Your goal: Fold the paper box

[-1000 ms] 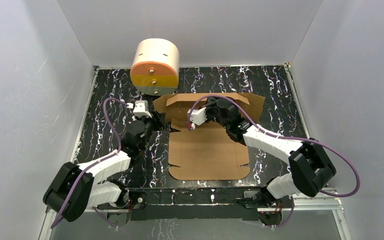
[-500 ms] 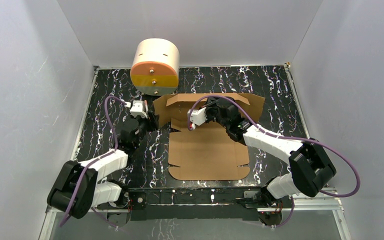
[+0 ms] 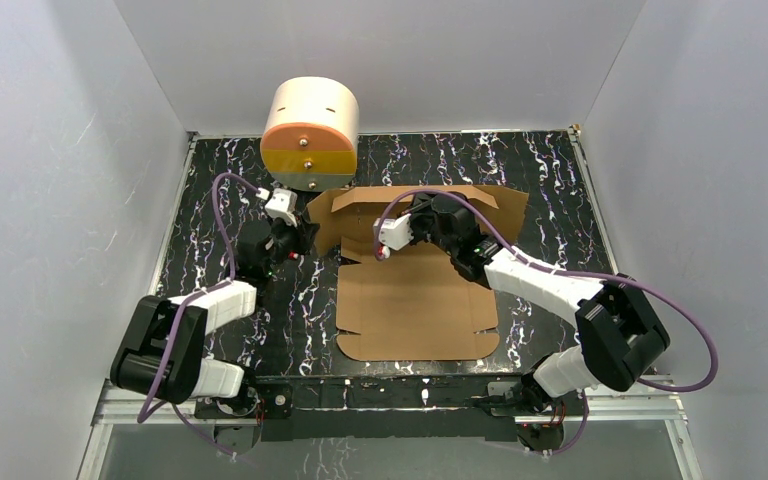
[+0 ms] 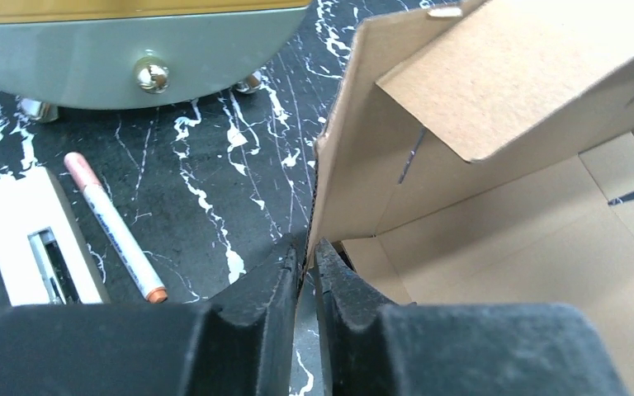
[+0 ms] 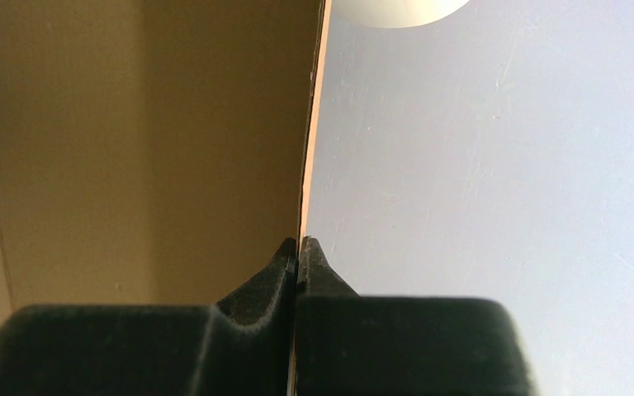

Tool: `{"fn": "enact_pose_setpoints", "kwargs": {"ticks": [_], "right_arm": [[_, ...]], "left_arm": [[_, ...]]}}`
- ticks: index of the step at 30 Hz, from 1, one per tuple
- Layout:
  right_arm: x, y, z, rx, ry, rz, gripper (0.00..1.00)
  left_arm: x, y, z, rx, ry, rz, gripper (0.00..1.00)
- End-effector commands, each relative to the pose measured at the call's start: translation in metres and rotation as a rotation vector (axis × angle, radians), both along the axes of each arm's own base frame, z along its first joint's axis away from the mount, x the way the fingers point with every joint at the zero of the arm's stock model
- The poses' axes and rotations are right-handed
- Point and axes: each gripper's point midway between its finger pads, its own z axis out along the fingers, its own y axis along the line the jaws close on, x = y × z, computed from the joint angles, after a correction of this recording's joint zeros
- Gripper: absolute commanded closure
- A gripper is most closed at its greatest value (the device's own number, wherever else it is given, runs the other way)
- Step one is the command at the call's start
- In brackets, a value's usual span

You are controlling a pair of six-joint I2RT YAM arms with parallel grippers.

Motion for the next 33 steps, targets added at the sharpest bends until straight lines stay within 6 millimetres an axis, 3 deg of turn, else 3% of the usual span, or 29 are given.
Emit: {"fn": "enact_pose_setpoints", "kwargs": {"ticks": [1,4,12,15,33], "right_arm": [[0.002,0.011,0.008,0.006,0.0,0.027,0.98],[0.005,0.011,0.014,0.015,-0.018,0.014,0.98],[0.017,0.01,0.024,0.038,-0.051,-0.035,0.99],[0.019,0.01,0.026,0.042,-0.062,-0.047,1.0],[0.012,0.007,0.027,0.056,-0.095,-0.026,1.0]], "left_arm": [[0.003,-0.014,0.019,0.013,-0.079,-0.102,0.93],[-0.004,-0.02,0.019,-0.001,-0.075,-0.144,1.0],[-0.023,-0.037,0.043,-0.058,-0.106,-0.173,1.0],[-0.031,-0.05,0.043,-0.035,-0.086,-0.184,1.0],[-0.053,-0.079,0.039,-0.085,0.01,-0.162,1.0]]}}
